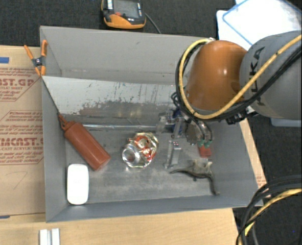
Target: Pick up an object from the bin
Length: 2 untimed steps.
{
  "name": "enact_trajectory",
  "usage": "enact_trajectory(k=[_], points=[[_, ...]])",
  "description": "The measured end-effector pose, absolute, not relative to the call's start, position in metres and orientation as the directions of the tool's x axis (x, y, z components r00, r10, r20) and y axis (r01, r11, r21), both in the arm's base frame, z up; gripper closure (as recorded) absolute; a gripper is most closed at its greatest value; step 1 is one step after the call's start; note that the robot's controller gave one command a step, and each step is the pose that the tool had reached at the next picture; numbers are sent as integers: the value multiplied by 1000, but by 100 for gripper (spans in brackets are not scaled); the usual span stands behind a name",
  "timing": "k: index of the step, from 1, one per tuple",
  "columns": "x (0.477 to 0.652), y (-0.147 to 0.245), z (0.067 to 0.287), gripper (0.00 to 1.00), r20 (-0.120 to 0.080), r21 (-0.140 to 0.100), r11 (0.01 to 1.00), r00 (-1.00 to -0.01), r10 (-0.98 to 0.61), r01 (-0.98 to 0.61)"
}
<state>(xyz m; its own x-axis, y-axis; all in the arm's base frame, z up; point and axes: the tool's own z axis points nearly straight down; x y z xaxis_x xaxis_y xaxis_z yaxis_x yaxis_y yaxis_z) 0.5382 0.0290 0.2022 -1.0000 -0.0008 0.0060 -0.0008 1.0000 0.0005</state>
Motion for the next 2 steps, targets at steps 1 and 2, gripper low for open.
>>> enact_trajectory(k=[1, 2], points=[[540, 29, 206, 0, -2, 1, 1000, -1000, 0, 0], [569, 51, 106, 0, -5, 0, 971, -971, -240, -240]])
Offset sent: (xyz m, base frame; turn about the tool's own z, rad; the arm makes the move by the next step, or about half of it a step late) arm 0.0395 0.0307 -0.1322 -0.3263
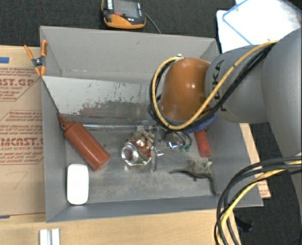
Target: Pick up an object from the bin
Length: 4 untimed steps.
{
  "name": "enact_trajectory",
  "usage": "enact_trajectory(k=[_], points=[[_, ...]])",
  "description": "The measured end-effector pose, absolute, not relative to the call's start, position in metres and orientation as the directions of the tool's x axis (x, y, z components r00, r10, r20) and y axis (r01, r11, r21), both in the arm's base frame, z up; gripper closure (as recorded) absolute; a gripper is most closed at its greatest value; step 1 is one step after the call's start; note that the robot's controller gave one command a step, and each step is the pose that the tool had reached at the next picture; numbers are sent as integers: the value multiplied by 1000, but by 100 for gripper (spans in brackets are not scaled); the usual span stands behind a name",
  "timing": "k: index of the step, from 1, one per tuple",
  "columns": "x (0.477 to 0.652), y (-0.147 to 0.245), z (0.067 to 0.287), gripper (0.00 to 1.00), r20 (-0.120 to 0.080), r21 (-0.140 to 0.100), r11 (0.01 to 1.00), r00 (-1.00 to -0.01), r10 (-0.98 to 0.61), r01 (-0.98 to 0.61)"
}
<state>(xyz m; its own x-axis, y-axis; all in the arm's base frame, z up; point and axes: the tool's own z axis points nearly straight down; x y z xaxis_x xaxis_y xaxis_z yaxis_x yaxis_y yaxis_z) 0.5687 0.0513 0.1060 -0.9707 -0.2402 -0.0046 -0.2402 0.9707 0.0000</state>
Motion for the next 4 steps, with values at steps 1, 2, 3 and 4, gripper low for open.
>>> enact_trajectory(k=[1, 2, 3, 4], points=[[573, 57, 116, 0, -6, -1, 884, -884, -467, -467], [561, 54, 99, 0, -1, 3, 874, -874, -486, -486], [576, 48, 72, 0, -17, -10, 639, -639, -769, -769], [572, 61, 72, 100, -9, 1, 730, -730, -684, -684]])
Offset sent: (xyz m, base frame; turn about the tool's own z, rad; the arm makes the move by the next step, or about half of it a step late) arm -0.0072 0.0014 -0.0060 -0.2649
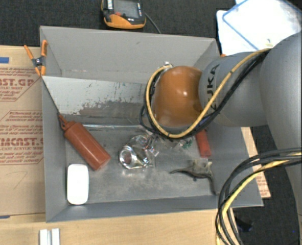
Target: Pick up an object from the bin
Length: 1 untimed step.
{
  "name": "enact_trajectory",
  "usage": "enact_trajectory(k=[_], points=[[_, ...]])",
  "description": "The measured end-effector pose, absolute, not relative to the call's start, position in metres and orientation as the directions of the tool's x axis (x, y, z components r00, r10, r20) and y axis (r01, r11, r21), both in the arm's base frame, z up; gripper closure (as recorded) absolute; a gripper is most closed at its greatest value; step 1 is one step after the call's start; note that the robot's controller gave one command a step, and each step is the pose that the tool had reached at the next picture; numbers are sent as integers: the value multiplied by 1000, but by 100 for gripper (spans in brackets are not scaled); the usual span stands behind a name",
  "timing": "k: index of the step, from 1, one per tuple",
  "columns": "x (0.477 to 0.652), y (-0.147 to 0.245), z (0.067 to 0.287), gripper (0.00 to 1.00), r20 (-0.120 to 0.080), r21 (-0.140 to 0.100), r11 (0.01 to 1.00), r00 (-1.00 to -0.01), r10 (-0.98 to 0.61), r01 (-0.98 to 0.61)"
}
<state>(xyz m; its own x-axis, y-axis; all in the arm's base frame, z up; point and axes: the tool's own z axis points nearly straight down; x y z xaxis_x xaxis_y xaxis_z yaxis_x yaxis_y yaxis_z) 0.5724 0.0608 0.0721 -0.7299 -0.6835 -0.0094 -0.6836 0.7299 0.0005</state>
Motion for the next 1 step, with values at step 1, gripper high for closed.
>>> enact_trajectory(k=[1], points=[[572, 61, 72, 100, -9, 1, 730, -730, -683, -683]])
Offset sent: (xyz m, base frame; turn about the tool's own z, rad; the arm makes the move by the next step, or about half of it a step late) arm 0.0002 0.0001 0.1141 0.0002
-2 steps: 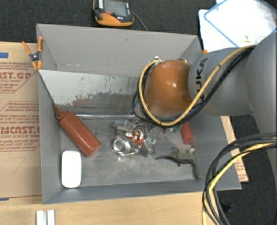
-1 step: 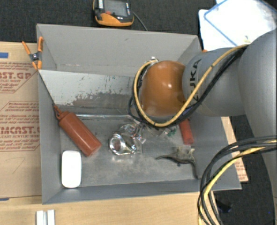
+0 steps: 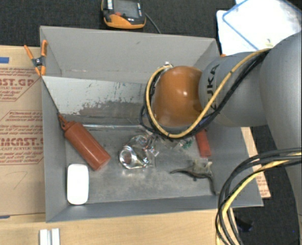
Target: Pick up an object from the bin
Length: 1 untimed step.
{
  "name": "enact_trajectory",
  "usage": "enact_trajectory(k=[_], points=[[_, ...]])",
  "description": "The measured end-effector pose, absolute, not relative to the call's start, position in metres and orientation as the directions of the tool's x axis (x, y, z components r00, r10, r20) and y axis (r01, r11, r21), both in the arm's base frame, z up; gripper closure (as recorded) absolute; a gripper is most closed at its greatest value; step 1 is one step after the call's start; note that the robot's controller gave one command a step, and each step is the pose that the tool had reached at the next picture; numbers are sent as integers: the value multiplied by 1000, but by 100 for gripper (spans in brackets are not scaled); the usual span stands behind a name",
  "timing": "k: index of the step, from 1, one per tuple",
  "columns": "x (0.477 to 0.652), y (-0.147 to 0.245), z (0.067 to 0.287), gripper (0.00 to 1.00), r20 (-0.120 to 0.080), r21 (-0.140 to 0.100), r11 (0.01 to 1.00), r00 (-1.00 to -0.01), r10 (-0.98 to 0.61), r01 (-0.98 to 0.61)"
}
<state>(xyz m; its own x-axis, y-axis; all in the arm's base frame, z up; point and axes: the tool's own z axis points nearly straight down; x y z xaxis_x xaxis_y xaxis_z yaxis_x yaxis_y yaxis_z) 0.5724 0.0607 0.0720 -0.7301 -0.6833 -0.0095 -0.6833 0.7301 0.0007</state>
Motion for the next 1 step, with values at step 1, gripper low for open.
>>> enact_trajectory(k=[1], points=[[569, 61, 108, 100, -1, 7, 730, -730, -684, -684]])
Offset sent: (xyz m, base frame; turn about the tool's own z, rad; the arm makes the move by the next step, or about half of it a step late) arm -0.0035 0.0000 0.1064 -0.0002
